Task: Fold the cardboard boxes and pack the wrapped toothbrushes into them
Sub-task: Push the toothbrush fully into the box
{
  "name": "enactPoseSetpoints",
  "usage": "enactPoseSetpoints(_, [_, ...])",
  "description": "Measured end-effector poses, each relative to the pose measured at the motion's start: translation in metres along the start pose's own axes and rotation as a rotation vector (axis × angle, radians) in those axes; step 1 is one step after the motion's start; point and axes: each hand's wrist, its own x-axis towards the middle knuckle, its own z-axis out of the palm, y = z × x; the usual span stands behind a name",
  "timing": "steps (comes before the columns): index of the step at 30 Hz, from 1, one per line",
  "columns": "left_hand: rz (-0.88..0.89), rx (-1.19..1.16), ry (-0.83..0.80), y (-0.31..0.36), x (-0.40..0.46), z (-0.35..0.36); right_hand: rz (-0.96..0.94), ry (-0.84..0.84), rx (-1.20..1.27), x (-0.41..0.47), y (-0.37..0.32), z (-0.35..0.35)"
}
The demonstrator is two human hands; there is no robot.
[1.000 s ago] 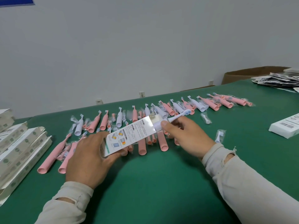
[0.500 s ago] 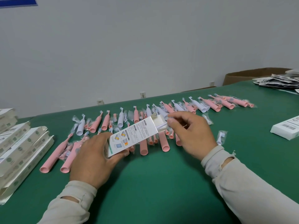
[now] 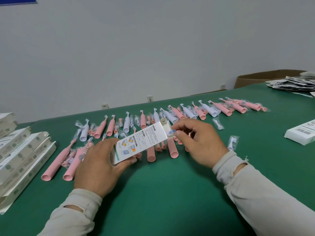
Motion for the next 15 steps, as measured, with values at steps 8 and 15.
enactPoseSetpoints(8, [0.002, -0.025, 0.015, 0.001, -0.0003, -0.0009, 0.004, 0.045, 0.008, -0.0017, 0.0001, 0.0051])
enactPoseSetpoints(15, [0.015, -0.02, 0.033, 0.0015, -0.0005, -0.0006, 0.06, -0.003, 0.095, -0.0056, -0.0086, 0.0063])
